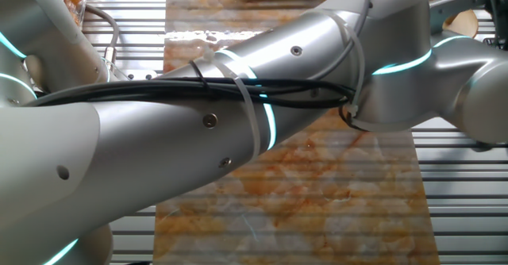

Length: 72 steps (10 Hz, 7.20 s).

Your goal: Pour out the test tube

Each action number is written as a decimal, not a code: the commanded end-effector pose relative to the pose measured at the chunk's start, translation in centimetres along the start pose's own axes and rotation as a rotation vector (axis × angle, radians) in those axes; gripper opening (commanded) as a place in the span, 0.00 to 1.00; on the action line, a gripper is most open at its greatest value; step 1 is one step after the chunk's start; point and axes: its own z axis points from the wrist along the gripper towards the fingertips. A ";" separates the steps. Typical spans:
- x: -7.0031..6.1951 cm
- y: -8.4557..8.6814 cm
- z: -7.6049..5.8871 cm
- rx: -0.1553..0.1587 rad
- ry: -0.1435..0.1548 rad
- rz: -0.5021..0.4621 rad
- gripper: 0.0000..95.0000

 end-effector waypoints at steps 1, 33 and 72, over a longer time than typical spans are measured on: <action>0.0 0.0 0.0 0.001 -0.004 0.003 0.00; 0.0 0.0 0.0 0.045 -0.070 0.032 0.00; -1.3 0.3 -2.7 -0.069 0.340 0.187 0.00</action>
